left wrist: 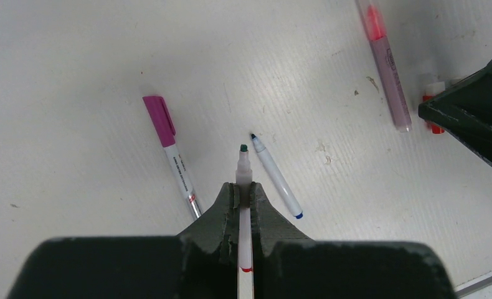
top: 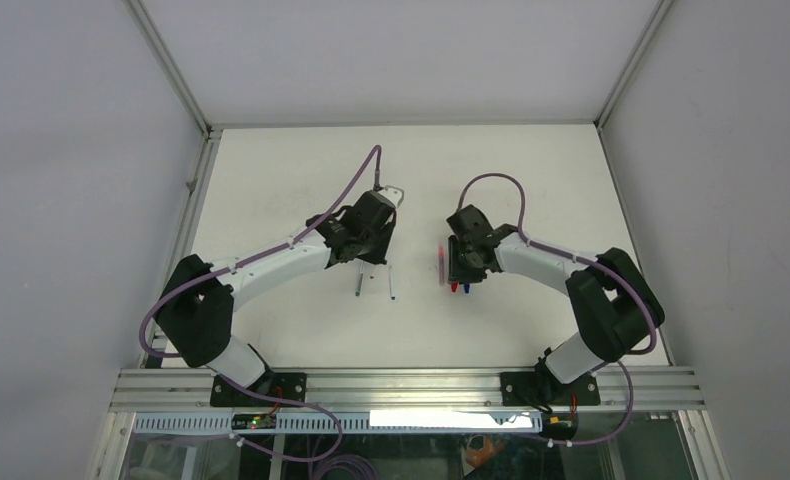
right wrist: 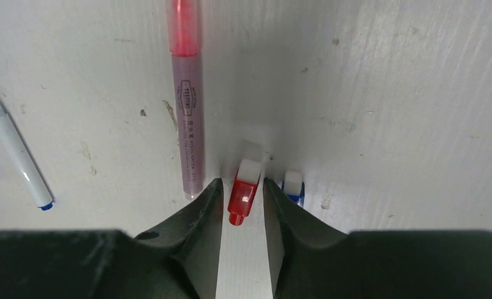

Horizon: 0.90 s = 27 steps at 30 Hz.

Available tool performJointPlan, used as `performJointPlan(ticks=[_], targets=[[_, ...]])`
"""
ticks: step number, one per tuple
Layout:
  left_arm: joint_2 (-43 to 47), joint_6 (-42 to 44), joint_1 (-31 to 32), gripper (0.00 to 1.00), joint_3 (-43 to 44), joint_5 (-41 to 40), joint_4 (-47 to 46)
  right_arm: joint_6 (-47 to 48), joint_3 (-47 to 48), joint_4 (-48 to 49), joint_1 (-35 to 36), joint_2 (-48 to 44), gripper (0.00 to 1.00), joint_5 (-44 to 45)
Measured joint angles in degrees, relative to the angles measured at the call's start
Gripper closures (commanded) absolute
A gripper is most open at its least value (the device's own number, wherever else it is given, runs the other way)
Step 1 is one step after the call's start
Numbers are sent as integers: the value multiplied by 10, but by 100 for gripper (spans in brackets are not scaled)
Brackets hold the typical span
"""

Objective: Insert the pens into the pen caps

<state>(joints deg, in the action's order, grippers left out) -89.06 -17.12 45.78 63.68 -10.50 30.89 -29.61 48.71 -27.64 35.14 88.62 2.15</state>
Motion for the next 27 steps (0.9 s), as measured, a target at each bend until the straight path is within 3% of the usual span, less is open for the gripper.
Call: performJointPlan(ticks=[5, 8, 19, 24, 27], targets=[[2, 0, 0, 100, -6, 0, 0, 3, 10, 1, 0, 11, 81, 6], [3, 0, 0, 100, -7, -1, 0, 7, 14, 1, 0, 15, 99, 6], [20, 4, -7, 100, -43, 22, -43, 13, 16, -1, 0, 7, 100, 14], [71, 28, -21, 100, -137, 105, -155, 17, 8, 50, -8, -88, 100, 16], [83, 42, -24, 100, -175, 168, -233, 7, -7, 149, -23, -177, 100, 9]])
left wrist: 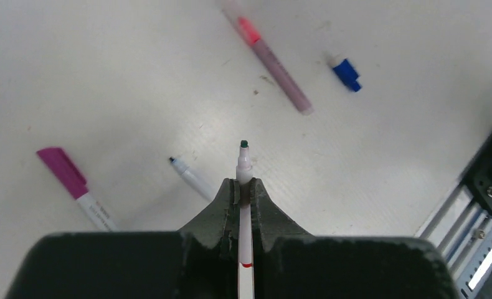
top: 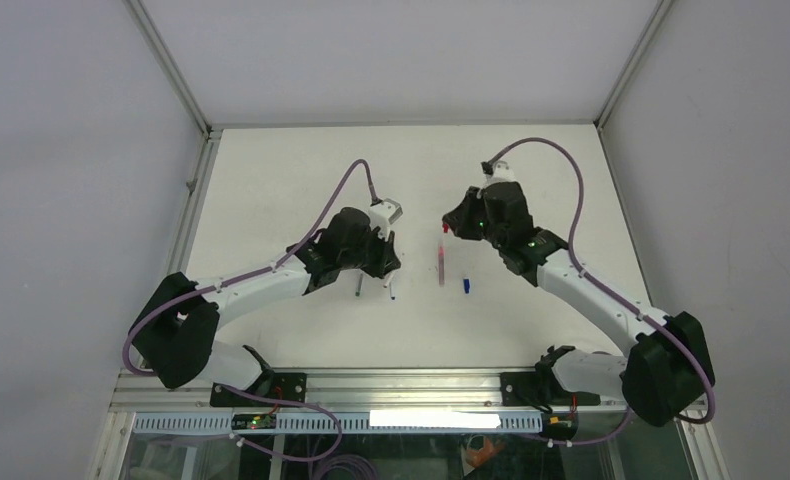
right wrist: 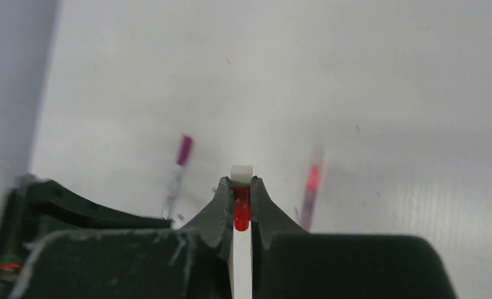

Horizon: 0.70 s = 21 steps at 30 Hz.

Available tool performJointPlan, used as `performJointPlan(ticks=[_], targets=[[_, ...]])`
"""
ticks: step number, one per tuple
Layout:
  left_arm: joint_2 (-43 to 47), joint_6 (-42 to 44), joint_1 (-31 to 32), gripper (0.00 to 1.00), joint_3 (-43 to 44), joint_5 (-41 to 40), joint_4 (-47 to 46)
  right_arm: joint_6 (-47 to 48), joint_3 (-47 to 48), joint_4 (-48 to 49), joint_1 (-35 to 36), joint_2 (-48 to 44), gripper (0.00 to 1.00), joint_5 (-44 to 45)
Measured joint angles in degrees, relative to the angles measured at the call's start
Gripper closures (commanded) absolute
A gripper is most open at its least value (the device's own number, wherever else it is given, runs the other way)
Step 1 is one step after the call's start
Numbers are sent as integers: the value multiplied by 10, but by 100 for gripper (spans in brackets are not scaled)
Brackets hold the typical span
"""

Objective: Insert the pens into the pen caps

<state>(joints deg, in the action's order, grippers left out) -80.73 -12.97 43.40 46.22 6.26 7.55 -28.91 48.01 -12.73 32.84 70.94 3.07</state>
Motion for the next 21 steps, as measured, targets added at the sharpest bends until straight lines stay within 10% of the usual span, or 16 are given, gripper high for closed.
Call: performJointPlan(ticks=[8, 21], targets=[[0, 4, 0, 100, -18, 109, -182, -54, -3, 205, -11, 12, 100, -68], [0, -5, -25, 100, -17, 119, -272, -83, -3, 241, -10, 30, 100, -125]])
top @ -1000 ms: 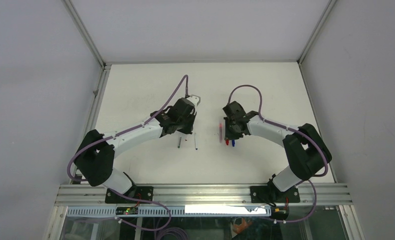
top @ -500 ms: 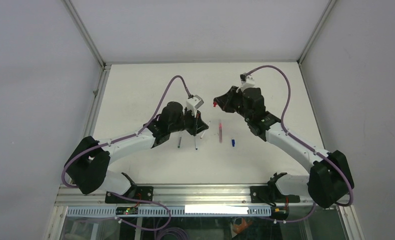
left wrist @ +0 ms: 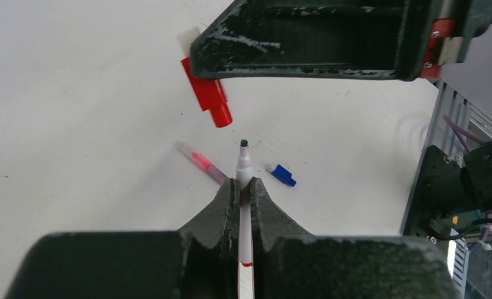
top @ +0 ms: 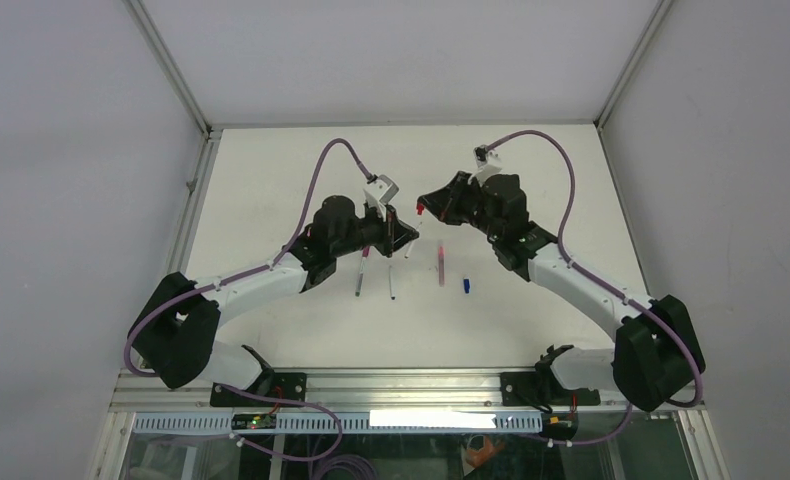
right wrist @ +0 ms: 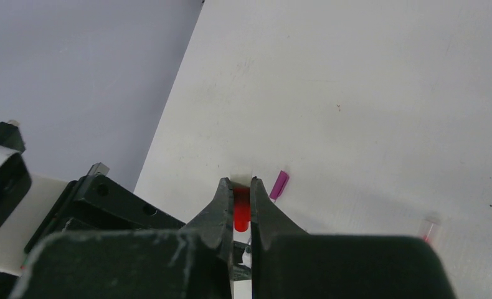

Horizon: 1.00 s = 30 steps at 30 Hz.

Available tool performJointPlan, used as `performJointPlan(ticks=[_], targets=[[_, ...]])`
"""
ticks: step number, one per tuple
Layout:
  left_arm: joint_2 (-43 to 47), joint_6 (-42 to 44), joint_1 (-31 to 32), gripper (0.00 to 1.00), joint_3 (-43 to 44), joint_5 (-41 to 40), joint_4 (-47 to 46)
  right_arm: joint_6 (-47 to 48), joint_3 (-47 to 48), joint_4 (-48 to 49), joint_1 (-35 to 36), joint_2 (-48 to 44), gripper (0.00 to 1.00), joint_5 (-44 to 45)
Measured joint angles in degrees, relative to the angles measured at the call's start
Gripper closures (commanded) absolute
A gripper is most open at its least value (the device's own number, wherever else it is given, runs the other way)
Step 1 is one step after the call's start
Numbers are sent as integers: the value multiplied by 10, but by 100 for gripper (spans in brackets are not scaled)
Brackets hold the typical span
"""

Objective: Insert the pens into the pen caps

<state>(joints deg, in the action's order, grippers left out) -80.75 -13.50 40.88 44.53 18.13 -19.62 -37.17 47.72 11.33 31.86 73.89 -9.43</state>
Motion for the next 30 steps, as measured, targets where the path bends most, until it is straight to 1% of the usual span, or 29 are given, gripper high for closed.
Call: performJointPlan(ticks=[7, 30], targets=[[0, -7, -5, 100, 0, -3, 0, 2, 0, 0, 0, -28, 100, -1], [0, -12, -16, 100, 0, -2, 1, 2, -9, -3, 8, -9, 100, -5]])
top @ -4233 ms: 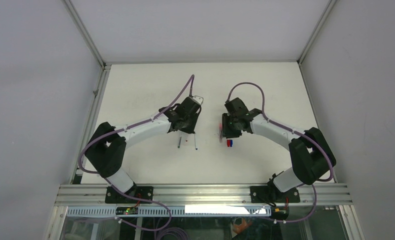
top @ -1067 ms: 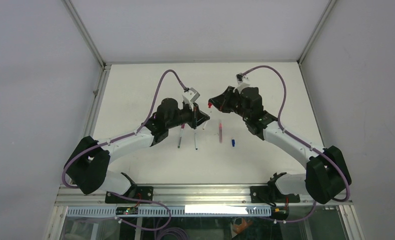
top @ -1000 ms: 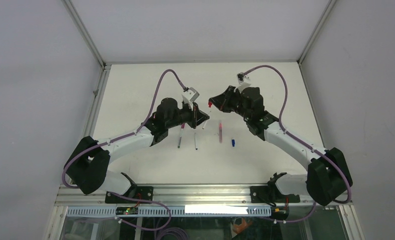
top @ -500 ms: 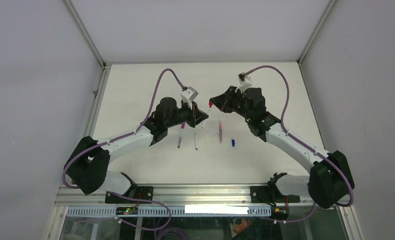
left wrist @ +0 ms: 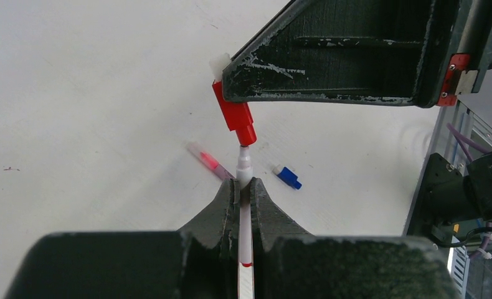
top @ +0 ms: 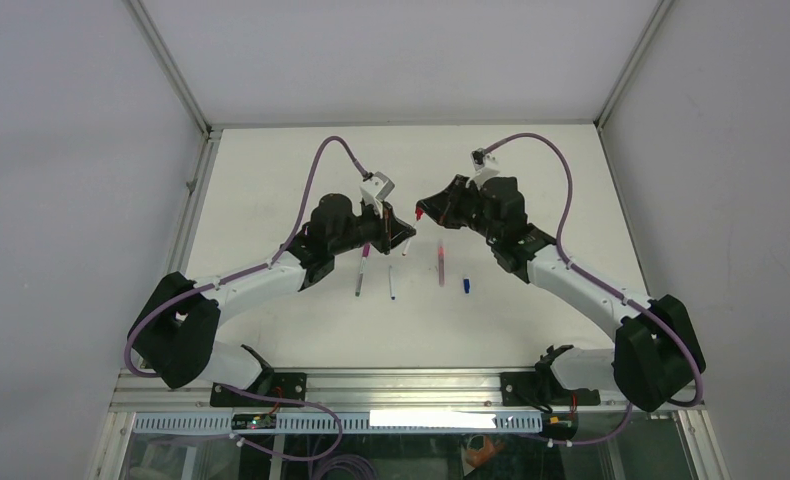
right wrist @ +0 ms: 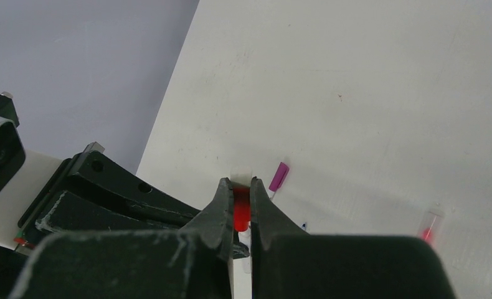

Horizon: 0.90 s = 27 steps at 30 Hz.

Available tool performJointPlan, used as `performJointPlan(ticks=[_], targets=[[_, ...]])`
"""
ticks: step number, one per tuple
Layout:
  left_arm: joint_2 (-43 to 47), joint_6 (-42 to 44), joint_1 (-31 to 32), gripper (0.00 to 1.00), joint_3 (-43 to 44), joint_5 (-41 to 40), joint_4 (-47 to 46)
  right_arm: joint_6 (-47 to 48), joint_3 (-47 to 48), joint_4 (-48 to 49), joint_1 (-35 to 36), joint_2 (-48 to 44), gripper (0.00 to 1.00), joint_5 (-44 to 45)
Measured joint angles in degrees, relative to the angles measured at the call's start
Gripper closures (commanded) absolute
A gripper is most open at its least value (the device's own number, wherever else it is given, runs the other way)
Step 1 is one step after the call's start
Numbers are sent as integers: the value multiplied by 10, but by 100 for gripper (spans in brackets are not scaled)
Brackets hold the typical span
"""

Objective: Insert the pens into the pen caps

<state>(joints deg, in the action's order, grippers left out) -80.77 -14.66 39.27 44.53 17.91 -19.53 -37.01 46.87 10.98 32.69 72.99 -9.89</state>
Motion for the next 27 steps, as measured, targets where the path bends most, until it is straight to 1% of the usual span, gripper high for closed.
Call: performJointPlan(ticks=[11, 27], targets=[[0, -8, -5, 100, 0, 0, 3, 0, -8, 13, 4, 2, 100, 3], [0, -26, -26, 100, 5, 35, 16, 0, -28, 55, 24, 2, 100, 38]])
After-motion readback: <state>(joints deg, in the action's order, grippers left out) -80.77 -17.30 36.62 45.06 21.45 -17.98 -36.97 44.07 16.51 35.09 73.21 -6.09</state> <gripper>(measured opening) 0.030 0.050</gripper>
